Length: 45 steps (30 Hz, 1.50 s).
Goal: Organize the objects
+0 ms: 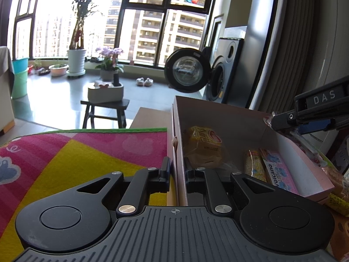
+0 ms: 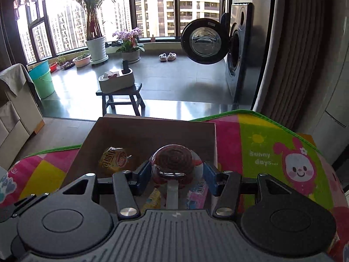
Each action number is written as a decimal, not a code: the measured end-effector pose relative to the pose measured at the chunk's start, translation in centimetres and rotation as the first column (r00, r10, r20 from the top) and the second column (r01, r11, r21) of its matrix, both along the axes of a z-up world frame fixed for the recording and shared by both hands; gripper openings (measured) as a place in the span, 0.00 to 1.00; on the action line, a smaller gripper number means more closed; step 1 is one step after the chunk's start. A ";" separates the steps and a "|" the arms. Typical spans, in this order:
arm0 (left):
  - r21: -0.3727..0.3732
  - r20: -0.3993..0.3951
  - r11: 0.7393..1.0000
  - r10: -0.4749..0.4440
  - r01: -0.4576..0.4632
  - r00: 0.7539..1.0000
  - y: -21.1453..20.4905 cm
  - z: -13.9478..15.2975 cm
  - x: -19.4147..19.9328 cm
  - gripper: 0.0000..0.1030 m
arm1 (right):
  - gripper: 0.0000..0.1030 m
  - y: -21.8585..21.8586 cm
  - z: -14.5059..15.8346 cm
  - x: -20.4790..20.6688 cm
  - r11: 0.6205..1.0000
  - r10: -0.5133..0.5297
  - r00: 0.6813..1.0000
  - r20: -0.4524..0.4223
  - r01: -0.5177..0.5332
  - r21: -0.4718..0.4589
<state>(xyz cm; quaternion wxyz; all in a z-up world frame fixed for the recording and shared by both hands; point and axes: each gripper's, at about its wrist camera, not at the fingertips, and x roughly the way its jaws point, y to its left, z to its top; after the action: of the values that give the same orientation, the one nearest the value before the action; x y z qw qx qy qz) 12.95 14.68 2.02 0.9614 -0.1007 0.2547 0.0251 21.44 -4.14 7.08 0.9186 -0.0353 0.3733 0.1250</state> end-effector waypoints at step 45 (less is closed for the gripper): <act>0.023 0.005 1.000 0.003 -0.003 1.000 0.1 0.0 -0.1 0.13 | 0.94 -11.7 -7.6 -21.7 0.998 -0.051 0.998 -0.037 0.050 -0.045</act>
<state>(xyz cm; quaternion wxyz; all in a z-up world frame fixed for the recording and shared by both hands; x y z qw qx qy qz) 12.81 14.77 2.03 0.9632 -0.0901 0.2517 0.0293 -0.29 -15.86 -0.56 0.9132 -0.0435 0.3941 0.0942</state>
